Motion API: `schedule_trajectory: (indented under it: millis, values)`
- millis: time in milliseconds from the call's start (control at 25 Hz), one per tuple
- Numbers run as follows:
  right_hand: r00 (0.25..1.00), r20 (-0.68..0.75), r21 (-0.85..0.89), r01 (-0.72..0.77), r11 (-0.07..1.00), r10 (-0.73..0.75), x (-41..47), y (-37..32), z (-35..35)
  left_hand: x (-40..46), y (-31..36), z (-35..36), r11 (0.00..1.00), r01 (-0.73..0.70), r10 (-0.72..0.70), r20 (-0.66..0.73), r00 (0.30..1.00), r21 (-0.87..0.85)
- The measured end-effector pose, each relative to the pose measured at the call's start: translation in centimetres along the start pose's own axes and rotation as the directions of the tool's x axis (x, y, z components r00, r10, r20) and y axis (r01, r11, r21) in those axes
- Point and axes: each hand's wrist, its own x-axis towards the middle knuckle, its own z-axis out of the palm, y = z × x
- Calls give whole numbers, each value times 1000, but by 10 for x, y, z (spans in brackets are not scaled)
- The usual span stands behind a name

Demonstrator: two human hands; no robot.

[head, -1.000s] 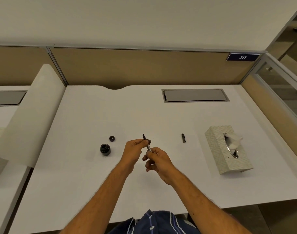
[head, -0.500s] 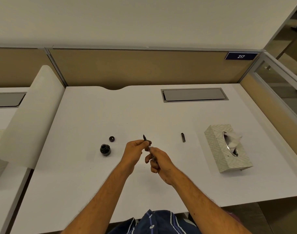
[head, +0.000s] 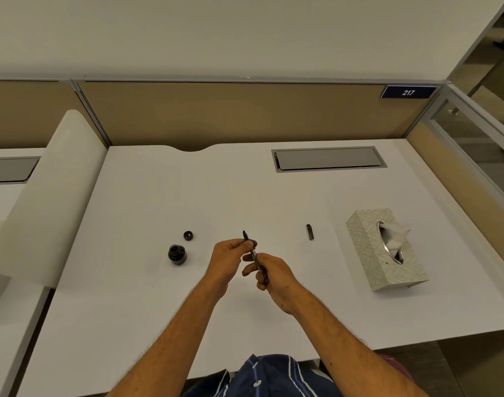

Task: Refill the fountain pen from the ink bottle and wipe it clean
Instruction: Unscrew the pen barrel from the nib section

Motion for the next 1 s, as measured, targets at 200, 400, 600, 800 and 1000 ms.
schedule_trajectory:
  millis: [200, 400, 600, 800, 1000]
  values:
    - [999, -32, -27, 32, 999, -33, 2, 1, -4, 2, -1, 2, 1000, 3, -3, 13, 1000, 17]
    - [999, -35, 18, -13, 1000, 13, 4, 4, -3, 2, -1, 3, 1000, 10, -10, 6, 1000, 22]
    - [997, -66, -14, 24, 1000, -25, 5, 5, -7, 5, 2, 4, 1000, -5, 6, -11, 1000, 16]
    - [999, -36, 1, 5, 1000, -5, 4, 8, -13, 6, 3, 4, 1000, -6, 7, -35, 999, 7]
    - [996, -90, -77, 15, 997, -22, 4, 20, -33, 4, 2, 10, 1000, -12, 13, -65, 998, 6]
